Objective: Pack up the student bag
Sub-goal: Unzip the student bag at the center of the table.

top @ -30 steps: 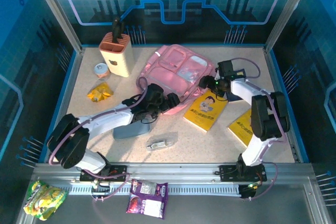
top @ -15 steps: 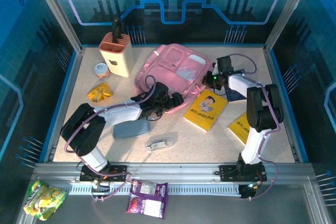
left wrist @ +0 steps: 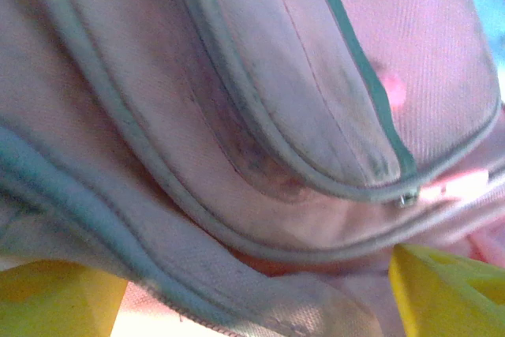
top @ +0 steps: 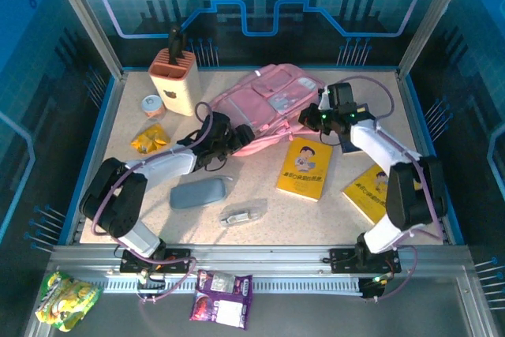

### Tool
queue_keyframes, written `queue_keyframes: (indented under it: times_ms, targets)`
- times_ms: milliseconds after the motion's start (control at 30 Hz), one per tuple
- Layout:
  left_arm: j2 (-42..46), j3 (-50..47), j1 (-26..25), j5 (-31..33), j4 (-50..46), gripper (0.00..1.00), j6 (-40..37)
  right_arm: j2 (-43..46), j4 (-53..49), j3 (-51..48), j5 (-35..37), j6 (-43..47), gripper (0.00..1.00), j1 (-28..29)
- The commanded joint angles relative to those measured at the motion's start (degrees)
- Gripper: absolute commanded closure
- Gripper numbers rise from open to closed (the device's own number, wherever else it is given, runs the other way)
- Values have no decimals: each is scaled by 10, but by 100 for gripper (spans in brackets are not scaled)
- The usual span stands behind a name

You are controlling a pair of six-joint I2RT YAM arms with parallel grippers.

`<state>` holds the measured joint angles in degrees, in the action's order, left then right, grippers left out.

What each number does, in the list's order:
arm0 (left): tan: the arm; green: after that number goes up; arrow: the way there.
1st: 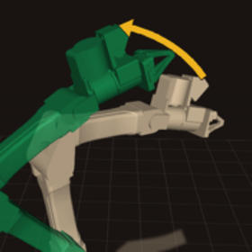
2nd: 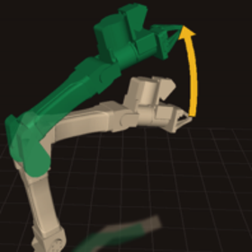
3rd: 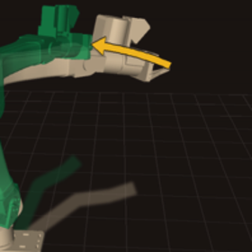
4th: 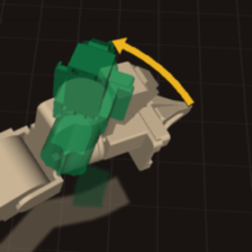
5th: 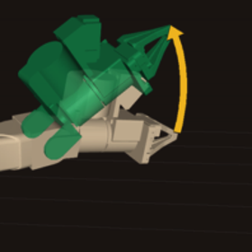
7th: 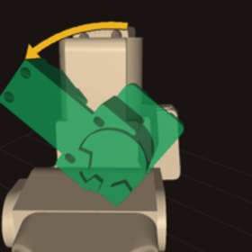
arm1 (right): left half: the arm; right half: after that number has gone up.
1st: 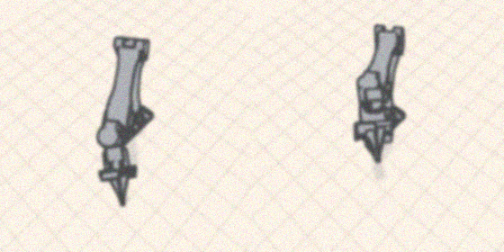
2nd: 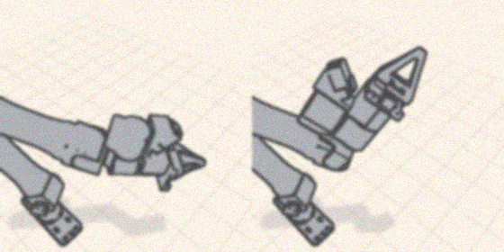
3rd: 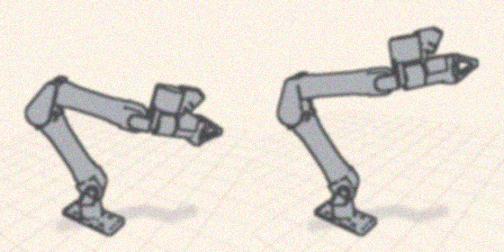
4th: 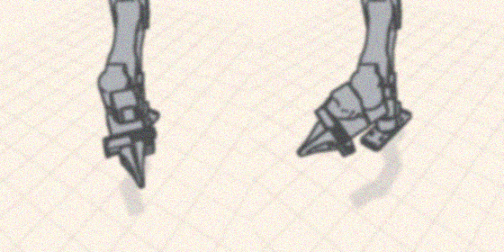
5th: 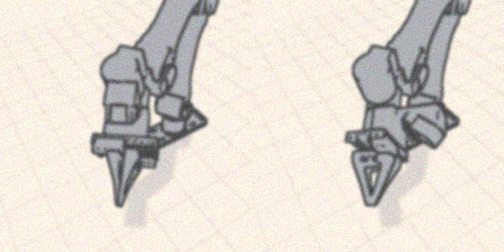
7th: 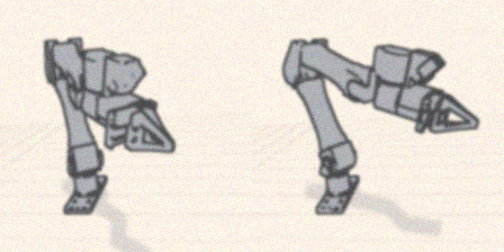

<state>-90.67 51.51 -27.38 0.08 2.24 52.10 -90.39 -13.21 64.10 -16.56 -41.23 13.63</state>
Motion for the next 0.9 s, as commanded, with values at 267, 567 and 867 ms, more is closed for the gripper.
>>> queue_keyframes:
  times_ms: [267, 567, 867]
  targets:
    - [14, 89, 58, 17, -75, 17, -139, 108, 42, -83, 116, -175, 100, 95]
    - [143, 98, -5, 18, -207, 16, -188, 116, 29, -80, 152, -237, 100, 117]
    - [161, 9, -176, 31, -86, 32, -211, 117, 33, -79, 153, -240, 100, 125]
